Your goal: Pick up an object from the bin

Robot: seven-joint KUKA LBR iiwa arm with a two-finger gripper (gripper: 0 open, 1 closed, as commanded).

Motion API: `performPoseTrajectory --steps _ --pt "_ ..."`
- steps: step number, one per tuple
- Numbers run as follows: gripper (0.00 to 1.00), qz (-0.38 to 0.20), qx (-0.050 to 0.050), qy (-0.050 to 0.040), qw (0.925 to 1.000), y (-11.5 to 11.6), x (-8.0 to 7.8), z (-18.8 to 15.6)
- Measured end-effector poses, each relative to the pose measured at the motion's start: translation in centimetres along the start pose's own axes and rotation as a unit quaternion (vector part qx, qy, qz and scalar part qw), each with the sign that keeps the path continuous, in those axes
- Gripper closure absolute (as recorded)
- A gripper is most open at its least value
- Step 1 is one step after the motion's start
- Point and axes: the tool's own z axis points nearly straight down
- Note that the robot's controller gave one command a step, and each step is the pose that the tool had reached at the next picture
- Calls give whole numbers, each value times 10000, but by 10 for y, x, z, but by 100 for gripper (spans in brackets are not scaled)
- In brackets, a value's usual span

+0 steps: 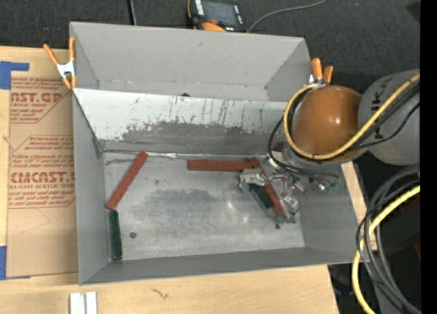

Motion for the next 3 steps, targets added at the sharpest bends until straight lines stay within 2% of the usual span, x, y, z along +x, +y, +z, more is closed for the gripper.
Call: performPoseTrajectory --steps 1,2,3 --pt "0 -1999 -20 -40 9798 -58 12 -25" --pt "0 -3824 -2 -72 9240 -46 -8 -2" --pt "100 -3816 26 -32 9243 -50 -4 -3"
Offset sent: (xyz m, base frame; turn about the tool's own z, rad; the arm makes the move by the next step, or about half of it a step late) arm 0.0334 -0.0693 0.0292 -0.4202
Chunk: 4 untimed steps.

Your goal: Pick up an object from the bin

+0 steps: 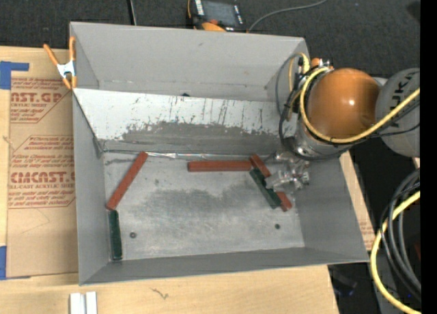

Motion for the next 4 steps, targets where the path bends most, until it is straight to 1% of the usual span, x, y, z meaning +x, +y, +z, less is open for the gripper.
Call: performPoseTrajectory --steps 1,2,3,4 --pt "0 -7 -7 -38 10000 1 -5 1" --pt "100 -3 -4 -3 10000 0 0 0" --pt "0 -3 -7 -41 10000 1 -5 1" --pt "100 -14 -32 -9 10000 2 -2 2"
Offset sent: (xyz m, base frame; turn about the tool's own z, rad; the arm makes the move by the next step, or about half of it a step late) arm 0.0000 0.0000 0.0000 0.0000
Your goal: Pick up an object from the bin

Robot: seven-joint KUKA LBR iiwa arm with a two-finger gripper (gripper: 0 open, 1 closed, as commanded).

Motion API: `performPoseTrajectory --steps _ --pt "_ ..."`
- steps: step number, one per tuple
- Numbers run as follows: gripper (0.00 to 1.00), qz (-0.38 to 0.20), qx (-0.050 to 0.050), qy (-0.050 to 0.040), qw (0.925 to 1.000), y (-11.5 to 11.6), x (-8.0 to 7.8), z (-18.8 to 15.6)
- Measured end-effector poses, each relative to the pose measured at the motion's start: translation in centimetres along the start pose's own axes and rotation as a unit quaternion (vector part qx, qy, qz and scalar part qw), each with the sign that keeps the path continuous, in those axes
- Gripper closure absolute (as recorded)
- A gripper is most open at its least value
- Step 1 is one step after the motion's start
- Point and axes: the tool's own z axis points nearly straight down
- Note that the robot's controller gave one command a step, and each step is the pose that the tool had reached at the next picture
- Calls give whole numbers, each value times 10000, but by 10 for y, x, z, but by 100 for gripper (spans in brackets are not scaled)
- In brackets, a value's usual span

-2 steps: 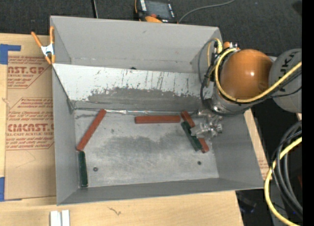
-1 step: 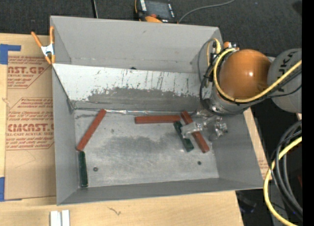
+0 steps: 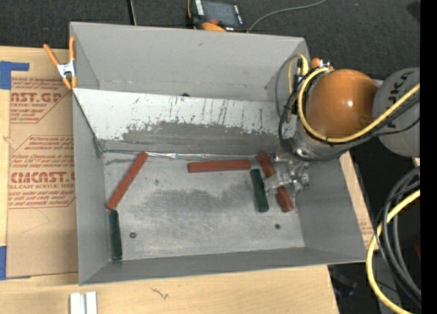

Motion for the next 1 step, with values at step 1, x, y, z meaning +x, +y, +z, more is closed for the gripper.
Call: performPoseTrajectory --steps 1 --pt "100 -44 18 28 10000 23 21 -89"
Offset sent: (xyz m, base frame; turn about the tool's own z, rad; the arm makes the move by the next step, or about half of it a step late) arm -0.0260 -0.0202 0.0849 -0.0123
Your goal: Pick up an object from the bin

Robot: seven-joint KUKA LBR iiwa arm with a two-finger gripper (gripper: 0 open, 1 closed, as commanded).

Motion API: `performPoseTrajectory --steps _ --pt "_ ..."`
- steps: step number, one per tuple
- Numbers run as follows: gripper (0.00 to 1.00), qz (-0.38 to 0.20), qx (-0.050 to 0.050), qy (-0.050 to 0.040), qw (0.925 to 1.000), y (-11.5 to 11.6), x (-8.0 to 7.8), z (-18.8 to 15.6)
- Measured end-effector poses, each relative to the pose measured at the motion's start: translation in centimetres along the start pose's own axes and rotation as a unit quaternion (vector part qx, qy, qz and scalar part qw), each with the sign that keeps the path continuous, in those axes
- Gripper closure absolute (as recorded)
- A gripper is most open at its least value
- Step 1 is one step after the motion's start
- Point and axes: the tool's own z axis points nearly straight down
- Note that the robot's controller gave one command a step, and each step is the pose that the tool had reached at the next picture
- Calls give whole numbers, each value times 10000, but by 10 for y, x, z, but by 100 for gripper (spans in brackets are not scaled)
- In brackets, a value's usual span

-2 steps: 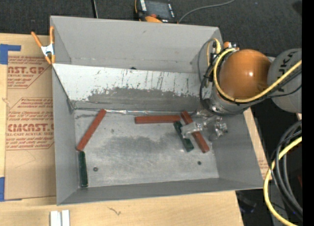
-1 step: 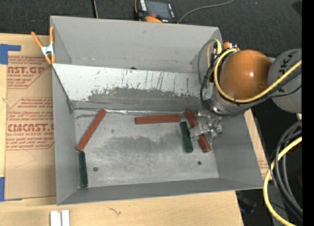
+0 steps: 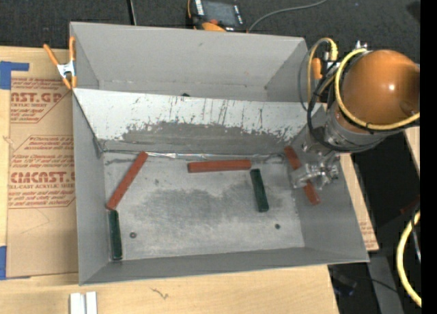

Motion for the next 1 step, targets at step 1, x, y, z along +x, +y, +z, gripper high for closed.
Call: performPoseTrajectory --steps 1 --pt "100 -73 5 -8 10000 3 -18 -80"
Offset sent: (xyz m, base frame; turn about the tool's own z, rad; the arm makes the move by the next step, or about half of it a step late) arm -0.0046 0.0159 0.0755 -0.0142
